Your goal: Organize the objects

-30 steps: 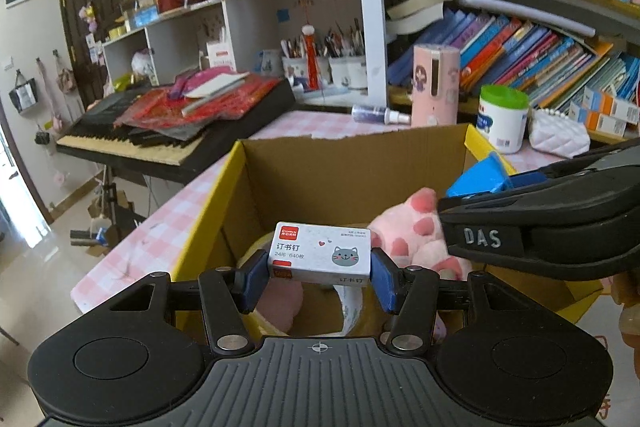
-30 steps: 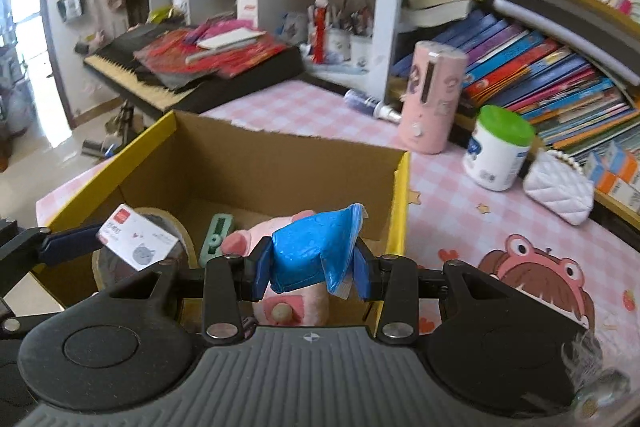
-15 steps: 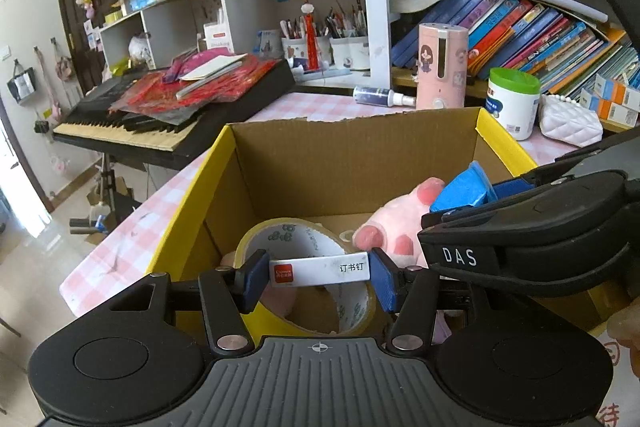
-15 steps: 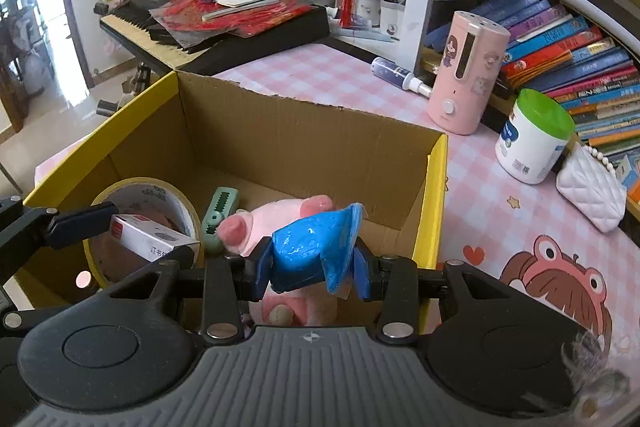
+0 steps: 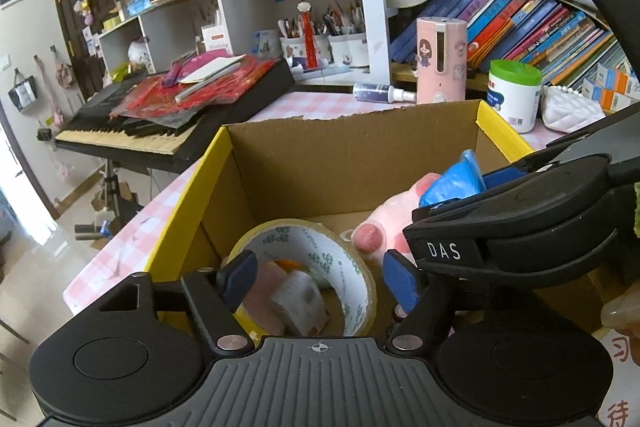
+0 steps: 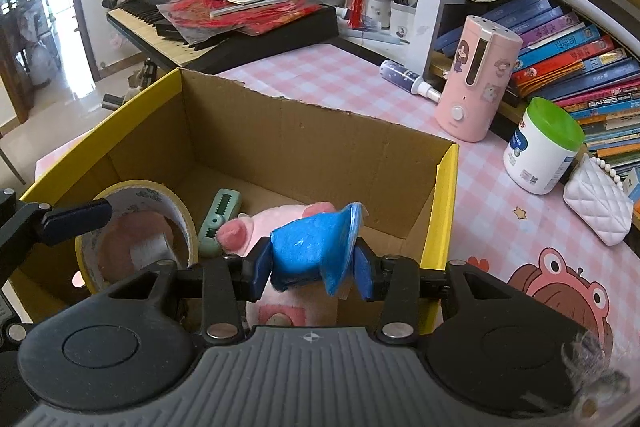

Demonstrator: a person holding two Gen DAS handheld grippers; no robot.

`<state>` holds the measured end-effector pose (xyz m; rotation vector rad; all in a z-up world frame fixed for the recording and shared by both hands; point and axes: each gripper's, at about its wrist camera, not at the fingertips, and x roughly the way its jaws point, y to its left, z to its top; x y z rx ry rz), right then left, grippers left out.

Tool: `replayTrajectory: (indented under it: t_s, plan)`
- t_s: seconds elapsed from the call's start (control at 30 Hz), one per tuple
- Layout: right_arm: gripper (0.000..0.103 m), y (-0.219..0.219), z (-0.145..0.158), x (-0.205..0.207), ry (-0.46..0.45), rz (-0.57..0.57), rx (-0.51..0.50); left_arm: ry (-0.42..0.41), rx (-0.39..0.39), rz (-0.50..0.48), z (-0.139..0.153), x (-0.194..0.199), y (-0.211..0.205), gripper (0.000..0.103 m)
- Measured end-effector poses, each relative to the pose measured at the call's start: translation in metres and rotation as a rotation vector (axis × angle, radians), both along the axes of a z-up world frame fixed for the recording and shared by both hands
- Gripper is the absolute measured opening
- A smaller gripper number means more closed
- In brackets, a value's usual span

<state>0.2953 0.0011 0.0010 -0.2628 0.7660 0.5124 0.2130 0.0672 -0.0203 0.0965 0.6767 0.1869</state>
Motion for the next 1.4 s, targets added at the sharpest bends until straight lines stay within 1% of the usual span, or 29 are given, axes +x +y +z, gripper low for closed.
replayTrajectory:
  t_s: [0.07,0.13,0.2,0.3,0.37,0.5,0.7,0.87,0.97,1.0,1.1,1.23,1.4]
  plan:
    - [0.042,-0.001,0.0,0.0,-0.001,0.0,0.004,-0.002,0.0,0.002,0.001,-0.001,0.0,0.071]
    - [0.047,-0.003,0.002,-0.001,-0.007,-0.011,0.013,-0.007,-0.004,0.007,0.002,-0.001,0.0,0.073]
    - [0.05,-0.007,0.004,-0.002,-0.009,-0.025,0.033,-0.014,-0.006,0.007,0.005,-0.003,0.0,0.079]
    - [0.058,-0.01,0.009,-0.006,-0.016,-0.038,0.059,-0.035,0.002,0.004,0.01,-0.008,-0.003,0.085]
    - [0.059,-0.013,0.013,-0.009,-0.028,-0.047,0.068,-0.044,0.009,-0.007,0.013,-0.013,-0.004,0.086]
    - [0.069,-0.018,0.02,-0.022,-0.045,-0.072,0.091,-0.069,-0.004,0.0,0.02,-0.026,-0.003,0.088]
    - [0.08,-0.029,0.036,-0.052,-0.118,-0.142,0.118,-0.115,-0.016,-0.006,0.032,-0.046,0.001,0.088]
    - [0.083,-0.04,0.044,-0.077,-0.168,-0.242,0.141,-0.14,-0.026,-0.001,0.038,-0.064,0.004,0.09]
    - [0.091,-0.045,0.048,-0.094,-0.211,-0.314,0.139,-0.153,-0.028,0.01,0.04,-0.075,0.006,0.094]
    - [0.095,-0.046,0.048,-0.1,-0.225,-0.34,0.136,-0.158,-0.027,0.016,0.04,-0.079,0.007,0.095]
    - [0.1,-0.051,0.046,-0.117,-0.251,-0.404,0.12,-0.159,-0.026,0.037,0.04,-0.091,0.011,0.098]
    - [0.103,-0.051,0.04,-0.142,-0.256,-0.474,0.075,-0.146,-0.024,0.072,0.037,-0.107,0.015,0.1]
    - [0.103,-0.049,0.031,-0.176,-0.255,-0.53,0.009,-0.117,-0.016,0.091,0.031,-0.129,0.019,0.1]
